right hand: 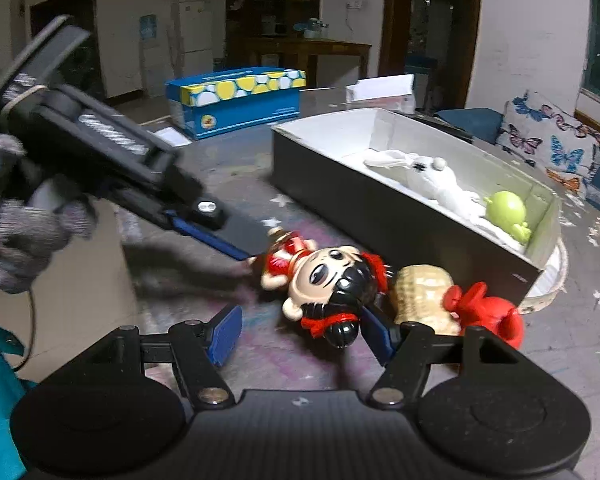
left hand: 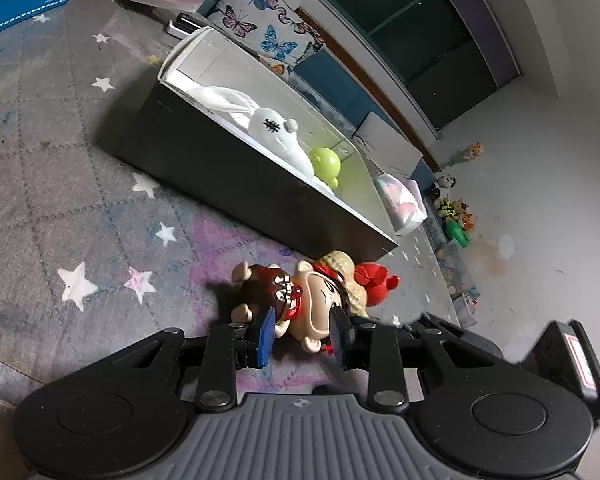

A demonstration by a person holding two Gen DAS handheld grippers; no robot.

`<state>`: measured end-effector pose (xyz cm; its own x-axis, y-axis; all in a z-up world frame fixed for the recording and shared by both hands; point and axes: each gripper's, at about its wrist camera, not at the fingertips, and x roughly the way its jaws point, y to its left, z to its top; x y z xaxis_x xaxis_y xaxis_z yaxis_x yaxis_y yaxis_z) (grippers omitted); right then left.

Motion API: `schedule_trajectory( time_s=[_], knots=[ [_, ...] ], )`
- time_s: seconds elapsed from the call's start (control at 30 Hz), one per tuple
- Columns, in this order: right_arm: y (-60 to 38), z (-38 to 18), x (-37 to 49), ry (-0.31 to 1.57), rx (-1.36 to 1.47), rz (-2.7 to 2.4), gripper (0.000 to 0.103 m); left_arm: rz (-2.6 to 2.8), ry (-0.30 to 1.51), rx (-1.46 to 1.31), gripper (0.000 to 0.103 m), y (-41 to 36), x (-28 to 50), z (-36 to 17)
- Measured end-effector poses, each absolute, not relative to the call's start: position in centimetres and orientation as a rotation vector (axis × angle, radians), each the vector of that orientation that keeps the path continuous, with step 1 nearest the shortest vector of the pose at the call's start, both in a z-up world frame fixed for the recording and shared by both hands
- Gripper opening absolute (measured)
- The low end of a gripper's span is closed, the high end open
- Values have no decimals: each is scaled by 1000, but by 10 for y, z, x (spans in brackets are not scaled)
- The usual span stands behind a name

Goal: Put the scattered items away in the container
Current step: 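Reach the right tool to the red-and-black doll and grasp it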

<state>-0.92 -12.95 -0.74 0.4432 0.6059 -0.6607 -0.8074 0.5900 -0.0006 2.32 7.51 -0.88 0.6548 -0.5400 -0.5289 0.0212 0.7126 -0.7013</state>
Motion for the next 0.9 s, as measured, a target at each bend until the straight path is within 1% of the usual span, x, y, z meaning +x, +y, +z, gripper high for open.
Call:
schedule_trajectory(
  time_s=[0.27,0.47,0.7,0.9],
  knots=[
    [-122,-3,-26,638,-361,978,66,-307,803,-737,32,79,33,-17],
    [-126,8,-13,607,-347,915,67,-313,824,-786,32,79,36,-26],
    [-121,2,15,650,-363,876,67,-316,816,-878,33,83,39,-34],
    [-118,-7,19,675,-375,861,67,-317,801,-968,33,88,44,-42]
  ],
)
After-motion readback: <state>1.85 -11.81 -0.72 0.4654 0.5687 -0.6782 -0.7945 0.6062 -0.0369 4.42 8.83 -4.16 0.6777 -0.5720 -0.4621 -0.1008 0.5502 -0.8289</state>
